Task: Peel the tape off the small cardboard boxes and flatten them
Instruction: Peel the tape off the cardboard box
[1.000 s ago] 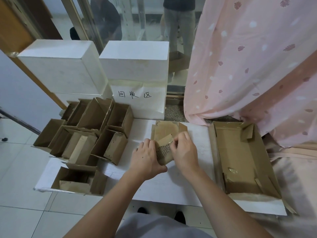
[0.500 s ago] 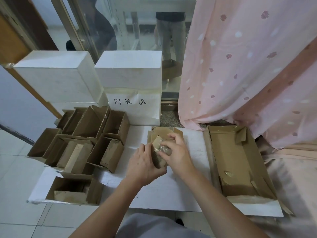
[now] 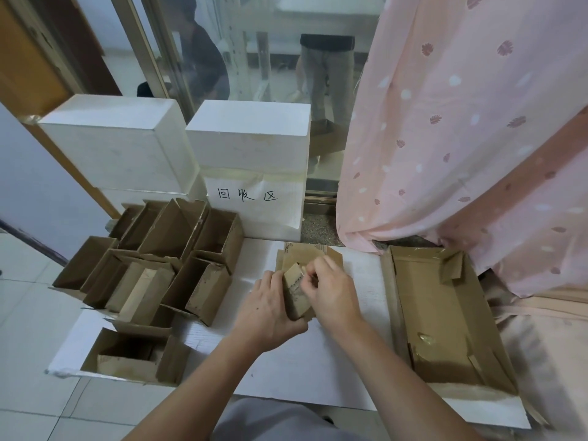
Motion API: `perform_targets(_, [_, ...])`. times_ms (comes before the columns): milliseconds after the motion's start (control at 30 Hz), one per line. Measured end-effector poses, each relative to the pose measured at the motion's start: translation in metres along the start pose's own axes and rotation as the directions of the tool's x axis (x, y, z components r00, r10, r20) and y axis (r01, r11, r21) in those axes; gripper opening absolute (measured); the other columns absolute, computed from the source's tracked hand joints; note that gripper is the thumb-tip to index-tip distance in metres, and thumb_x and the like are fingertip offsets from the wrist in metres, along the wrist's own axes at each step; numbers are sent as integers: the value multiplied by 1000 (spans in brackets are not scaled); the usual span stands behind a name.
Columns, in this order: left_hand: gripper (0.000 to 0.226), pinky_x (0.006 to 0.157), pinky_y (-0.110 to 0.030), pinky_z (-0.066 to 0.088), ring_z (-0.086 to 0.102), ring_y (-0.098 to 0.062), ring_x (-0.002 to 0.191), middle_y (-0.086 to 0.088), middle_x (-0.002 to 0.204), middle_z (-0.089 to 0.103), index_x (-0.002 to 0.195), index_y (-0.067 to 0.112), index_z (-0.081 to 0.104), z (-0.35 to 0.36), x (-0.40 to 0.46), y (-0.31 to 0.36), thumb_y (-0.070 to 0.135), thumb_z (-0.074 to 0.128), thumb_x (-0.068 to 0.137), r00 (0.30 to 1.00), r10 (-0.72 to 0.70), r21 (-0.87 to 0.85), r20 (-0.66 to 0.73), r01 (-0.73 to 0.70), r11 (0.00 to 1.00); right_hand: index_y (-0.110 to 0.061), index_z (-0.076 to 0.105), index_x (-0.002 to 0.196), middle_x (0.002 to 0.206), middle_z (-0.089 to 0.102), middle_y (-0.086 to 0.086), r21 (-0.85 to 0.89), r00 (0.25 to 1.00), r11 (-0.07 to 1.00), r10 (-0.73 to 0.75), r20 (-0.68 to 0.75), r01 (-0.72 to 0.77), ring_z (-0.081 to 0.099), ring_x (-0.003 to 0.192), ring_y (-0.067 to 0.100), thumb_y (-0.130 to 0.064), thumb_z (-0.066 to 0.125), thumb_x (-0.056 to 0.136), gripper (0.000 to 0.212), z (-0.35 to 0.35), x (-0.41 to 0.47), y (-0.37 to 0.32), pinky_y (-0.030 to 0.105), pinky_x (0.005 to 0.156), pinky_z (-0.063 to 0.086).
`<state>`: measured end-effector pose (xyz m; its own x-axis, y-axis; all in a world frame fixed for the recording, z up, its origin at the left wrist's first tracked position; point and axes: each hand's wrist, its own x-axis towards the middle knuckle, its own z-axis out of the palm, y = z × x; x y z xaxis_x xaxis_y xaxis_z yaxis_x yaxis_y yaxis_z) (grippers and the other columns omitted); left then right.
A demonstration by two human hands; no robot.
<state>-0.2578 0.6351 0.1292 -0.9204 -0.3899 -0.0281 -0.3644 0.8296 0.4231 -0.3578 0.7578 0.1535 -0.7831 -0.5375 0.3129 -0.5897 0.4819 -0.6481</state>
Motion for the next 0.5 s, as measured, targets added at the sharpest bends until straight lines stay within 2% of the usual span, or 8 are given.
perform_targets(67, [96, 84, -31, 47, 52, -15, 109, 12, 121, 47, 142, 24, 36, -2, 3, 4, 75, 68, 67, 999, -27, -30, -40, 26, 999, -15, 57, 80, 83, 55, -6, 68, 998, 997, -47, 52, 43, 55, 69, 18, -20, 63, 89, 12, 5, 2, 0, 44, 60, 52])
perform_targets(133, [94, 90, -31, 47, 55, -15, 113, 11, 125, 53, 145, 24, 36, -6, 6, 7, 76, 61, 71, 997, -56, -77, -57, 52, 996, -18, 68, 85, 94, 59, -11, 123, 986, 990, -88, 141, 70, 57, 88, 14, -36, 61, 92, 20, 9, 1, -1, 34, 76, 53])
perform_targets(200, [87, 91, -32, 49, 59, -14, 113, 11, 124, 58, 142, 25, 40, -9, 7, 7, 76, 57, 73, 994, -75, -87, -77, 68, 994, -21, 76, 87, 105, 61, -13, 172, 977, 984, -76, 197, 42, 57, 101, 10, -39, 68, 91, 20, 11, -1, 0, 26, 88, 48])
perform_targets(267, [86, 92, -35, 50, 60, -13, 111, 13, 120, 60, 140, 28, 43, -10, 6, 6, 78, 59, 72, 989, -82, -61, -125, 75, 995, -20, 74, 87, 103, 62, -12, 239, 984, 970, 1, 179, -44, 59, 95, 6, -26, 78, 87, 7, 11, 0, 0, 28, 85, 50])
perform_targets(367, [90, 93, -37, 49, 58, -11, 111, 16, 120, 60, 141, 28, 45, -7, 8, 5, 80, 59, 69, 981, -88, -31, -175, 83, 996, -20, 70, 94, 97, 62, -14, 247, 988, 959, 115, 107, -138, 60, 90, 4, -21, 82, 83, 16, 13, 2, 1, 26, 82, 51])
perform_targets(433, [92, 93, -36, 49, 58, -12, 112, 15, 121, 61, 141, 26, 47, -7, 10, 5, 80, 59, 67, 978, -84, -24, -189, 81, 996, -18, 73, 93, 96, 65, -13, 229, 995, 968, 88, 56, -98, 62, 88, 4, -24, 79, 87, 10, 16, 1, 2, 26, 80, 52])
perform_targets(500, [95, 90, -34, 48, 59, -13, 110, 14, 120, 61, 140, 24, 47, -8, 11, 5, 79, 59, 64, 980, -69, -12, -189, 68, 998, -18, 72, 88, 88, 66, -13, 179, 997, 981, 64, 31, -69, 62, 79, 8, -28, 72, 94, 11, 15, 1, 2, 31, 72, 53])
